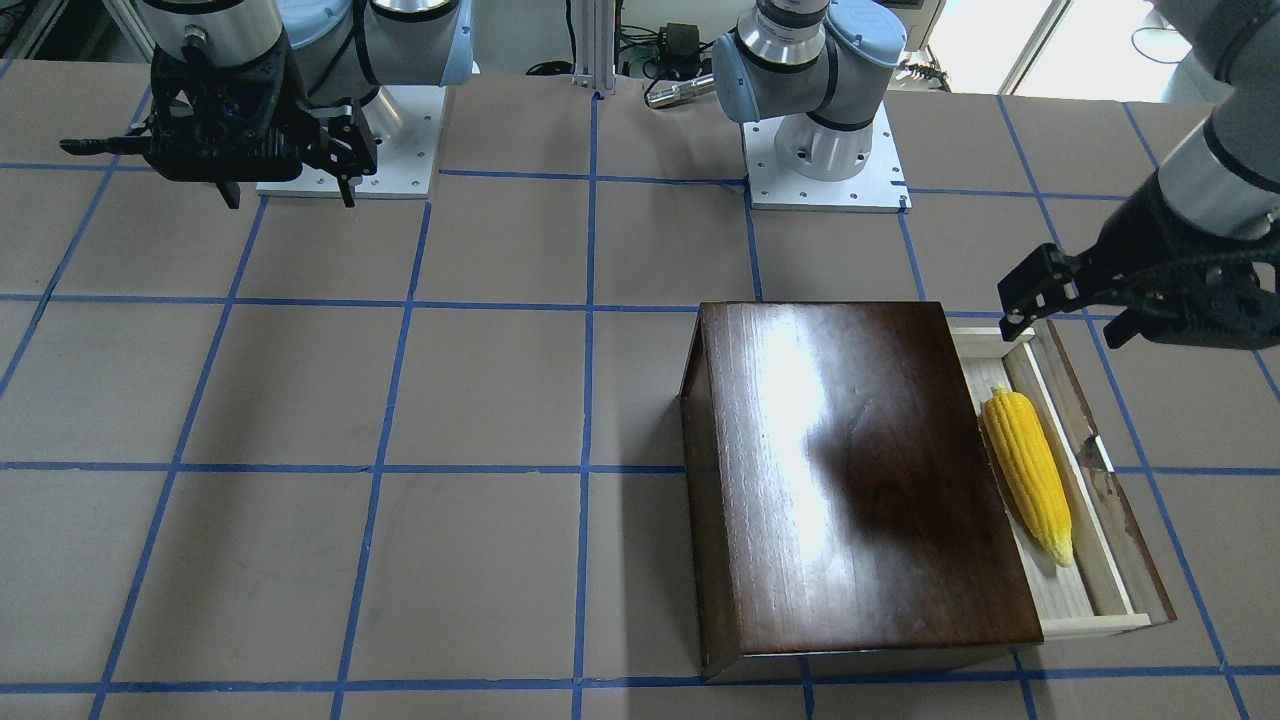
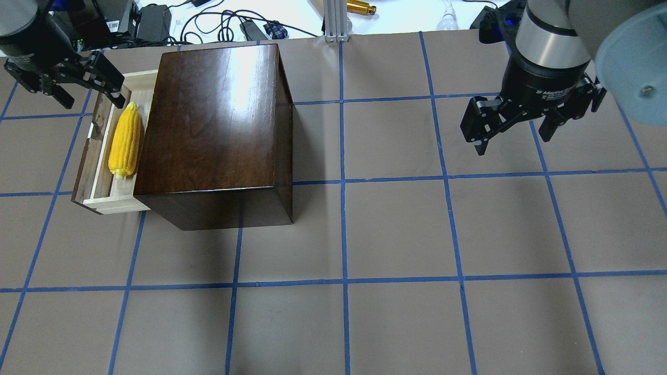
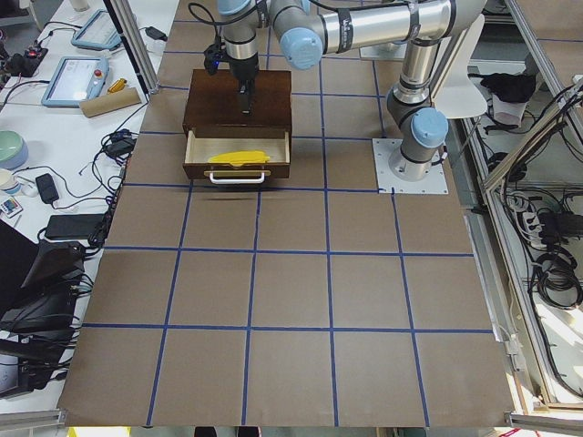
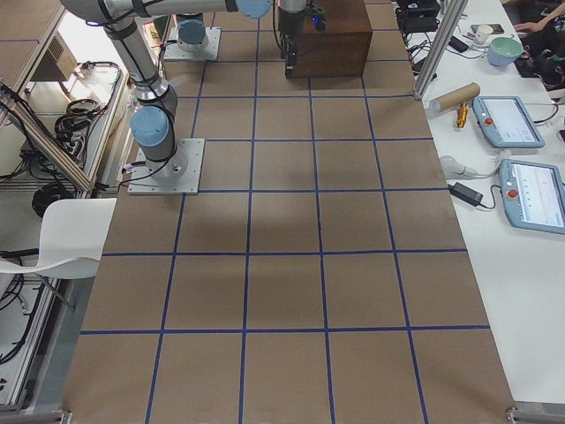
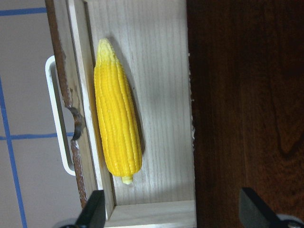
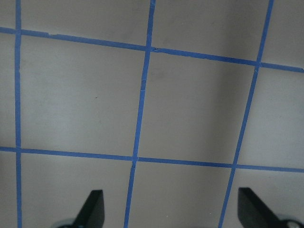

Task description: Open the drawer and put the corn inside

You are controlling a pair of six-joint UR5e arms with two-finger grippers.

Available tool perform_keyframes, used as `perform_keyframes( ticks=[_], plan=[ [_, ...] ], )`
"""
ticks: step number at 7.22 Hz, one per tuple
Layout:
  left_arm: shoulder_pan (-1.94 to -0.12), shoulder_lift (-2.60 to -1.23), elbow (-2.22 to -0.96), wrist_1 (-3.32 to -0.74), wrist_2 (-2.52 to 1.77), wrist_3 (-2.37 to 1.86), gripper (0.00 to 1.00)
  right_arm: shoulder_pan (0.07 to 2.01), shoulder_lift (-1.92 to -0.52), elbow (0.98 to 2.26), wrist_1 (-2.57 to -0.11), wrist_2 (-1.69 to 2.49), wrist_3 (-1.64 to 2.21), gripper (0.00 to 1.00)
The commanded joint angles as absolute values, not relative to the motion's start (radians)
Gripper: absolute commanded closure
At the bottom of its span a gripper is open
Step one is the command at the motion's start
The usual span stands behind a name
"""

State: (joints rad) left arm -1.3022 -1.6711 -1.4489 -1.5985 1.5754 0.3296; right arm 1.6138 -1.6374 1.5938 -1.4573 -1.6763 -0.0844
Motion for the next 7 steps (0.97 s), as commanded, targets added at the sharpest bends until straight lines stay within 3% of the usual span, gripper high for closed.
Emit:
perform_keyframes(
  ticks=[1,3,7],
  plan=[
    [-1.414,-1.646,-1.447,-1.605,1.572,0.152,0.0,1.614,-1.638,1.594,-1.457,-1.675,-0.084,0.0],
    [-1.553,-1.652,-1.453,-1.592,1.575,0.08,0.0,1.614,-1.637,1.594,-1.457,-1.675,-0.084,0.0],
    [-1.569,-1.618,-1.474,-1.6,1.58,0.084,0.0,1.614,-1.637,1.594,-1.457,-1.675,-0.084,0.0]
  ],
)
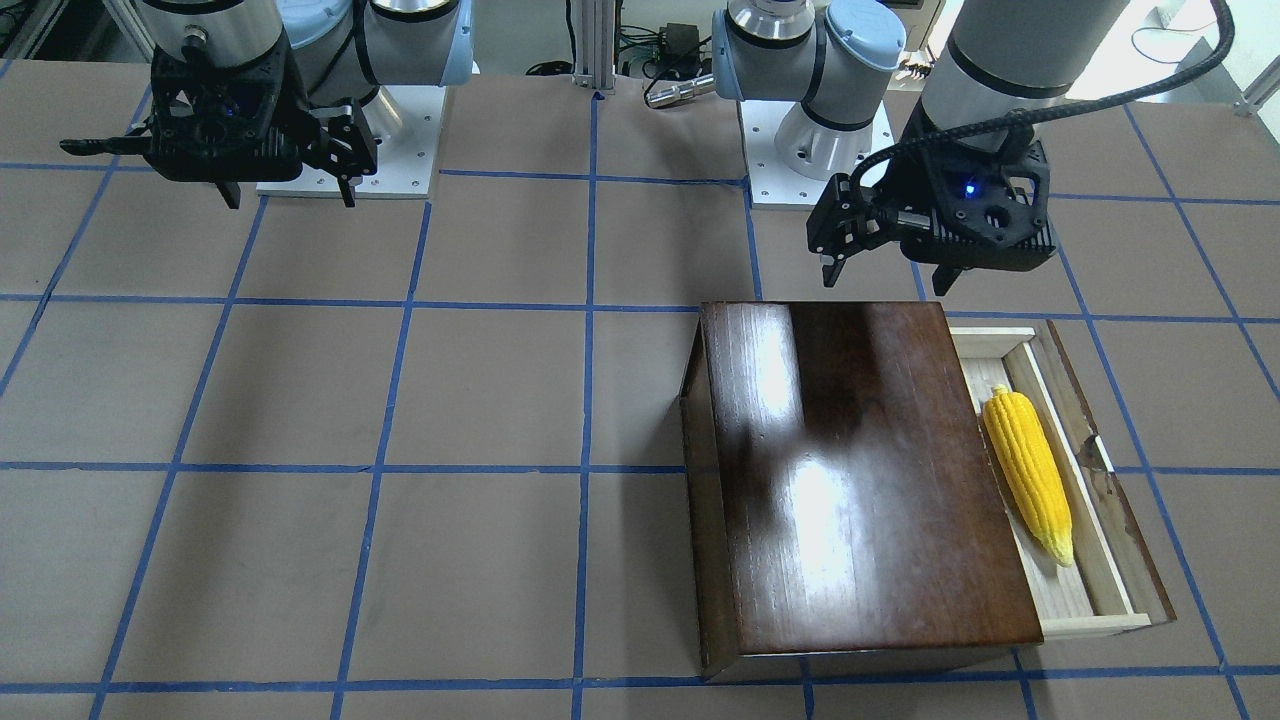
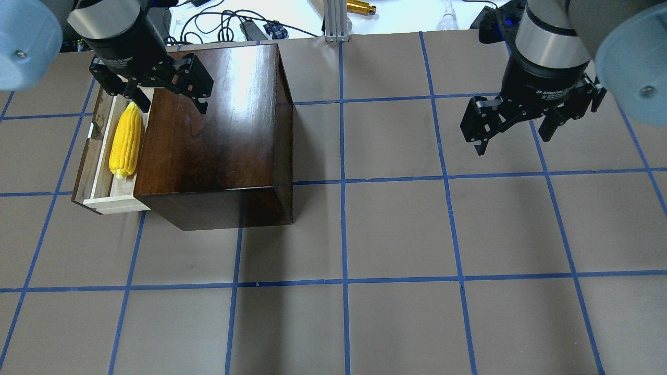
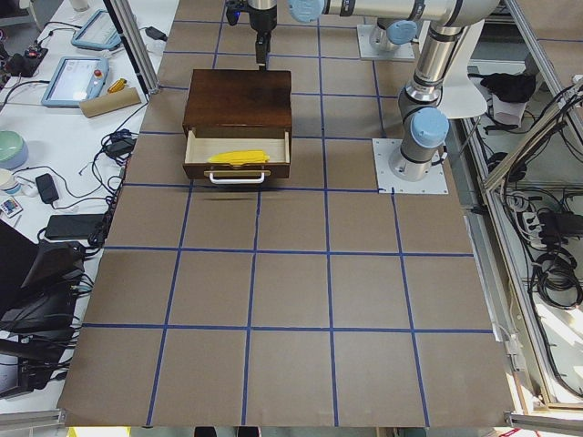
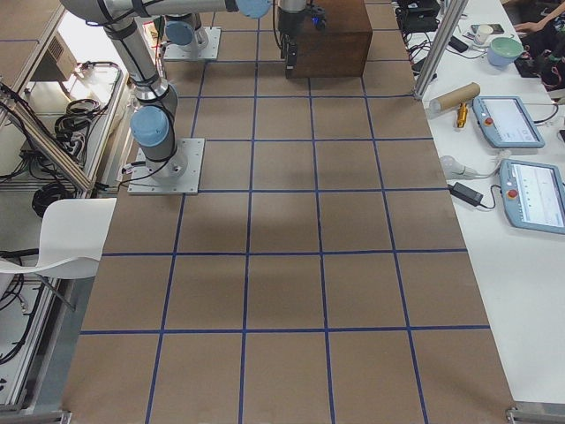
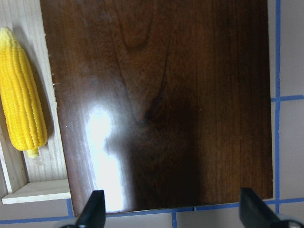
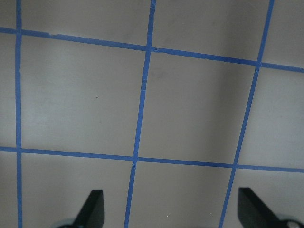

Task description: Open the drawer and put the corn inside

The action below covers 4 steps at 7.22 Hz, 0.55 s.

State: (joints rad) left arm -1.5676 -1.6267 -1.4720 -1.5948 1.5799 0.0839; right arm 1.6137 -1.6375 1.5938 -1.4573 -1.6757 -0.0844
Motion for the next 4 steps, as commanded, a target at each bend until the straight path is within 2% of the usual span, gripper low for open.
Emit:
perform_keyframes(
  ticks=[1,4],
  plan=[
    [-1.569,-1.615,-1.474,-1.601,1.58,0.084,0.0,1.614,-1.638,1.594,-1.457,-1.675,-0.084,0.0],
    [-1.569,-1.611,-1.479,-1.605,1.583,0.084,0.0,1.614,-1.638,1.594,-1.457,-1.677,-0.084,0.0]
  ],
)
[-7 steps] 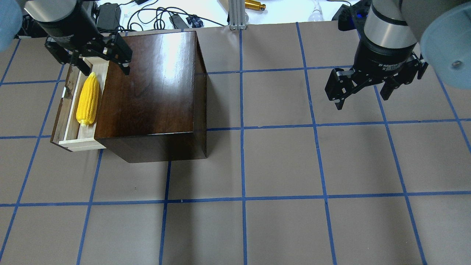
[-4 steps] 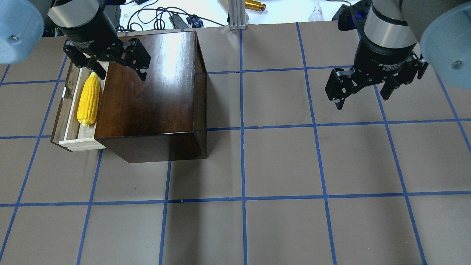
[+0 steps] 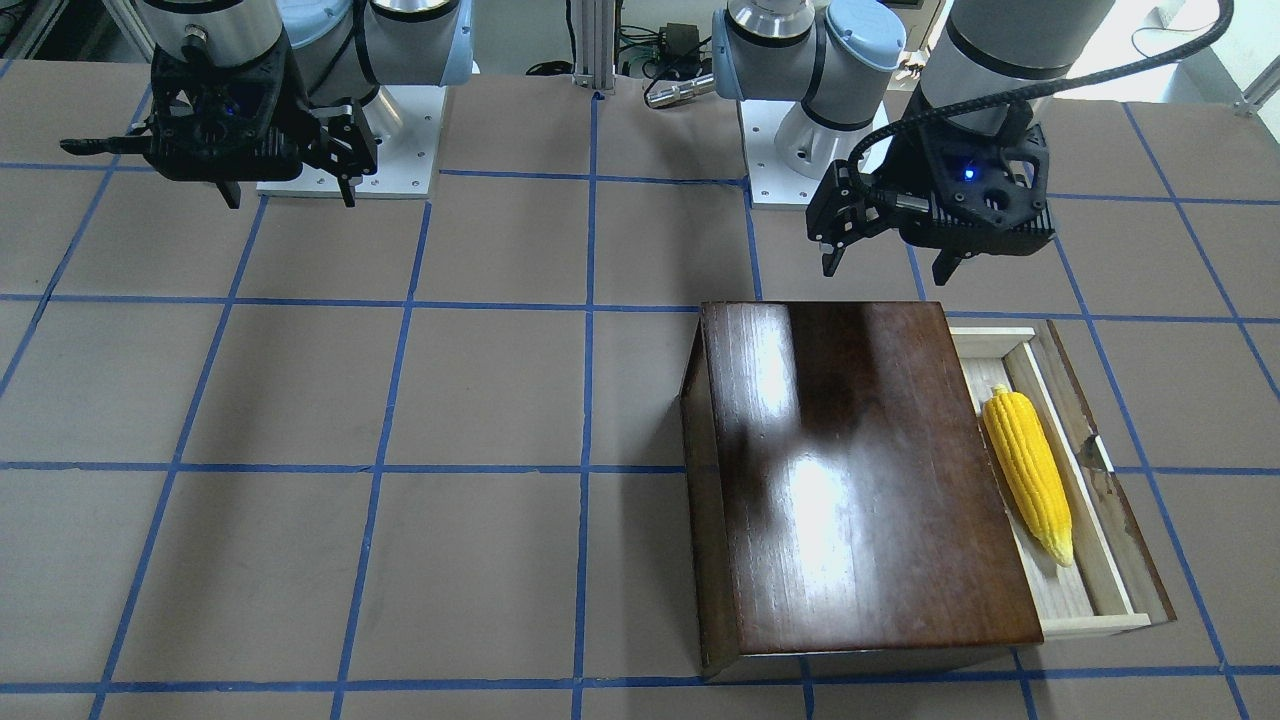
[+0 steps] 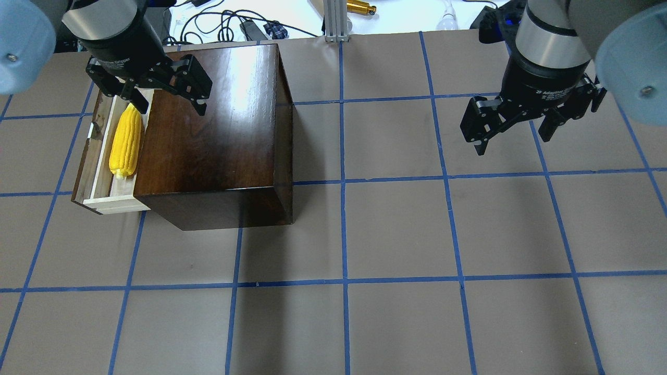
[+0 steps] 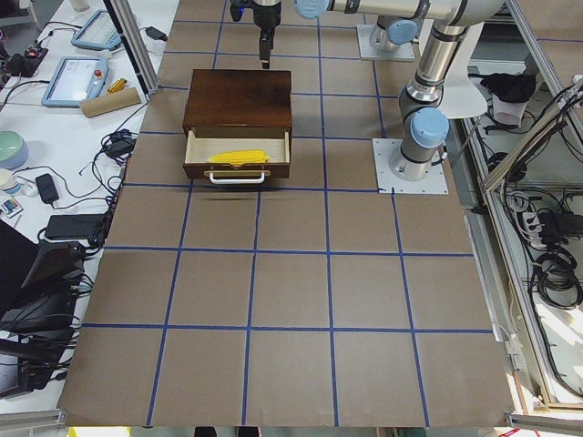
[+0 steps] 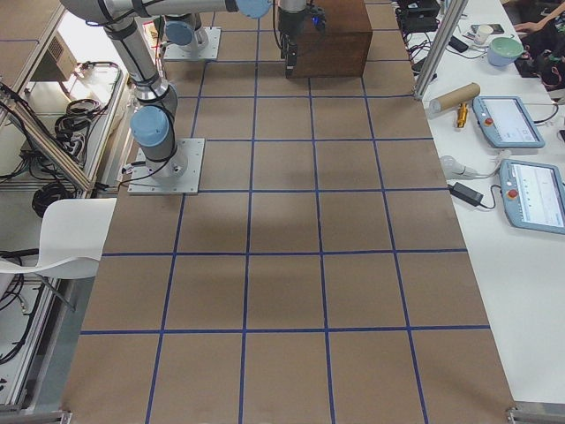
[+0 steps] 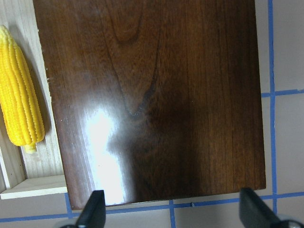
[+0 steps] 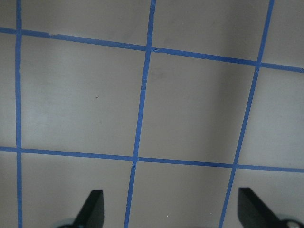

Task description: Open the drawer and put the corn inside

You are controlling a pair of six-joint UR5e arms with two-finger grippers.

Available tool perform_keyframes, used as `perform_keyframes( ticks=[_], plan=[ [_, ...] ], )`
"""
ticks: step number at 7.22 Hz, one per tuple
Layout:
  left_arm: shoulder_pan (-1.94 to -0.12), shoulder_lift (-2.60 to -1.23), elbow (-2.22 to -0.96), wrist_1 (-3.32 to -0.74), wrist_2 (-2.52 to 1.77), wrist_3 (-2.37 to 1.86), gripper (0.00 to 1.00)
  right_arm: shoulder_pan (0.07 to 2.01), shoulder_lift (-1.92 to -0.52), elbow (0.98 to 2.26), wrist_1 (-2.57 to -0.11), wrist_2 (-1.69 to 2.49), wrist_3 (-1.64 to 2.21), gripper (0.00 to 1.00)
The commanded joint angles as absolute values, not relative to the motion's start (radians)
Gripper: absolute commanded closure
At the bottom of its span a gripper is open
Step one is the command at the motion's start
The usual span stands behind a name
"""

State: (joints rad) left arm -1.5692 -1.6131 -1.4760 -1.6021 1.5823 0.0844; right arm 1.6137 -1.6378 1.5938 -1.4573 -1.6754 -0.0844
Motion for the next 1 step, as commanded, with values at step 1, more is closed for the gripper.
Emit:
perform_keyframes(
  ticks=[1],
  plan=[
    [-1.569,-1.608,-1.479,-1.608,1.583,0.084,0.0,1.614,-1.637,1.594,-1.457,-1.677,-0.084,0.0]
  ],
)
